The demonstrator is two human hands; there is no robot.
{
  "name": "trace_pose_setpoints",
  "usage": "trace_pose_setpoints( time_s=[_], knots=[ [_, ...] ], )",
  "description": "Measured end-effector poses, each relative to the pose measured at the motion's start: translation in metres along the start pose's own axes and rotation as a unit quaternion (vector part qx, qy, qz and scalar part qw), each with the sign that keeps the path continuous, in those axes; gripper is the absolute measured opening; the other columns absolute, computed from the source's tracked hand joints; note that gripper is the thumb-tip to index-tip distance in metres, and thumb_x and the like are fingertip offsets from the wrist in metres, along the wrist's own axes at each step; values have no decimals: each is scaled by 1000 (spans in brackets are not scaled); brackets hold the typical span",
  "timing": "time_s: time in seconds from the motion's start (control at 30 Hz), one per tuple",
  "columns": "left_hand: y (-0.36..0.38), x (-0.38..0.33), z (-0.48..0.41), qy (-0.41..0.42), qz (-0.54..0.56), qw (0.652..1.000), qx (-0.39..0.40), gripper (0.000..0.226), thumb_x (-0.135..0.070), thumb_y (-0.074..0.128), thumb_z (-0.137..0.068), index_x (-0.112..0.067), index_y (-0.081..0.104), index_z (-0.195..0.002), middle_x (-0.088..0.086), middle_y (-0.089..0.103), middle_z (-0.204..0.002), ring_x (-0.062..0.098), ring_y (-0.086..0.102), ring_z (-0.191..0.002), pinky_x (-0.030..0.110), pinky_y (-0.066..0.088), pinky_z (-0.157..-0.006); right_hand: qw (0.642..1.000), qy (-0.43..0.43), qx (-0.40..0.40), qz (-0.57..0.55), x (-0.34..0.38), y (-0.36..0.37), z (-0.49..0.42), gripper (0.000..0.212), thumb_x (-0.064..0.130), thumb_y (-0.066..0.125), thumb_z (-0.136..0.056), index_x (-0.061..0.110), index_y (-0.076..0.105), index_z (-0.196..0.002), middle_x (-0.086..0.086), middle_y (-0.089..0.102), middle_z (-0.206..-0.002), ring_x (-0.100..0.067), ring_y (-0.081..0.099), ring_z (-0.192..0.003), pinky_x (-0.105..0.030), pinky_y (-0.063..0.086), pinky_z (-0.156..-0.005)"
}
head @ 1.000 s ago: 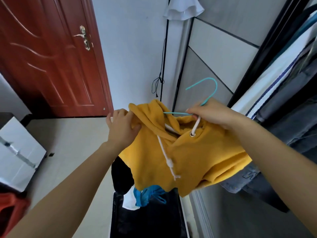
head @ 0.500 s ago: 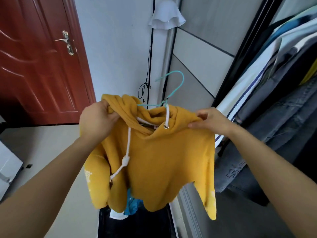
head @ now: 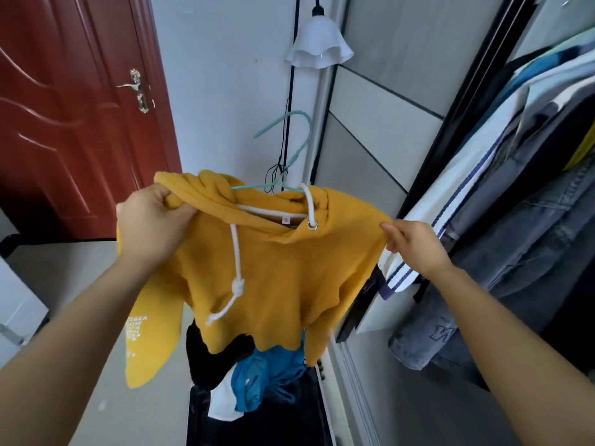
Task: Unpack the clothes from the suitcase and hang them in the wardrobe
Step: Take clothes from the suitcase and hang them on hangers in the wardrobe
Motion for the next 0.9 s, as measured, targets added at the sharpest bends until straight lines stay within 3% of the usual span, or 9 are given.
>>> trace_pose_setpoints(
  time_s=[0.13,0.23,0.33,0.47,0.57,0.67,0.77,0.83,0.9],
  knots=[
    [-1,-4,-5,-14,-8,997,73,33,-48,65,-68,-17,61,-59,3,56,-54,18,47,-51,25,42,-51,974,109,188,63,-16,14,-5,36,29,55,-96,0,66,-78,-8,67,-73,-29,64,-80,-38,48,-72],
    [11,5,-2,-100,-4,989,111,25,-37,70,-58,-14,60,-61,8,59,-59,23,50,-57,29,45,-55,980,109,118,-119,20,7,-15,29,5,54,-93,9,70,-117,-5,69,-106,-16,62,-100,-22,47,-81],
    [18,16,1,-159,32,975,152,35,-36,68,-42,-26,65,-75,8,71,-73,27,67,-72,44,57,-71,954,93,126,-254,70,11,-16,26,15,55,-97,13,67,-120,0,68,-113,-10,61,-101,-11,45,-75],
    [18,17,7,-149,58,968,192,44,-37,67,-44,-39,70,-88,11,72,-75,32,68,-78,50,56,-79,937,142,303,-100,98,52,-2,51,60,42,-95,22,62,-123,1,62,-120,-22,62,-106,-36,52,-94],
    [14,21,10,-144,58,965,210,46,-37,65,-50,-47,72,-95,8,73,-86,29,69,-84,49,56,-81,873,211,393,-198,102,71,10,40,47,48,-98,14,69,-106,-8,68,-109,-25,66,-96,-42,52,-96],
    [11,20,21,-150,88,956,237,47,-26,68,-56,-43,74,-99,-5,76,-94,19,69,-94,44,55,-90,895,189,366,-173,102,73,9,19,17,52,-96,5,64,-87,-8,64,-83,-19,60,-70,-27,54,-64],
    [13,22,27,-155,117,954,228,45,3,68,-72,-36,76,-94,-15,75,-91,11,67,-96,35,54,-90,929,176,254,-206,83,61,0,10,11,59,-91,2,63,-90,-11,57,-78,-20,53,-66,-25,44,-56],
    [13,22,29,-159,138,950,229,48,10,66,-74,-33,74,-94,-19,73,-91,7,66,-95,26,53,-85,929,207,200,-233,60,54,-3,15,19,61,-93,5,59,-87,-9,57,-77,-15,49,-61,-24,41,-51],
    [16,16,31,-143,154,945,251,47,11,65,-76,-28,74,-101,-15,74,-94,8,68,-95,22,53,-82,921,226,258,-182,52,65,1,44,49,62,-90,6,63,-100,-7,67,-92,-15,60,-75,-26,49,-60]
  ],
)
Point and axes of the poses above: each hand's wrist, its own z-axis away from the middle knuckle, its own y-axis out of the palm, x = y × z, the point moved 4 cm from there along -z, towards the middle knuckle
